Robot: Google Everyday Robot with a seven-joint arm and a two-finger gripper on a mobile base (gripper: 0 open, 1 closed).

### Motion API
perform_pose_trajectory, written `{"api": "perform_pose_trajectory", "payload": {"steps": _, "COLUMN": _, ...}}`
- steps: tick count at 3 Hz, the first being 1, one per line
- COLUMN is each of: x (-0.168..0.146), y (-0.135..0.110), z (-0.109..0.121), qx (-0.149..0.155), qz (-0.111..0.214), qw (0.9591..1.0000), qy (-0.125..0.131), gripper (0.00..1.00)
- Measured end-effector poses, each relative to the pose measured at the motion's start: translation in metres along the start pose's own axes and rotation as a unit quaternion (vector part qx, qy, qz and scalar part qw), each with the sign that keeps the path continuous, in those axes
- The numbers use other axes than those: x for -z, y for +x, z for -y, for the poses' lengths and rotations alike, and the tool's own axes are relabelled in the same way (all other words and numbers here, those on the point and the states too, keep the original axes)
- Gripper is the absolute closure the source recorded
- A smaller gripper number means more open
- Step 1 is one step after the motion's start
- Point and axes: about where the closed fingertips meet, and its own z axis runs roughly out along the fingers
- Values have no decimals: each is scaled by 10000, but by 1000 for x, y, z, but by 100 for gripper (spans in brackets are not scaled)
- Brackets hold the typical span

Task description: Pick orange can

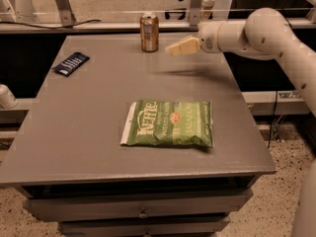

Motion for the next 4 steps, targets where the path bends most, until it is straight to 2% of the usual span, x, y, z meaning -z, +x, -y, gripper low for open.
{"api": "perform_pose_trajectory", "payload": {"steps": 1, "x": -40, "y": -21, "z": 9, "qx": 37, "qz": 234, "qw": 9997, "qy": -104, "gripper": 0}}
{"api": "perform_pose_trajectory", "payload": {"steps": 3, "x": -107, "y": -36, "z": 8, "qx": -64, "qz": 385, "qw": 9987, "qy": -339, "gripper": 0}}
{"api": "perform_pose_trajectory", "payload": {"steps": 4, "x": -127, "y": -38, "z": 5, "qx": -129, "qz": 409, "qw": 9982, "qy": -422, "gripper": 18}}
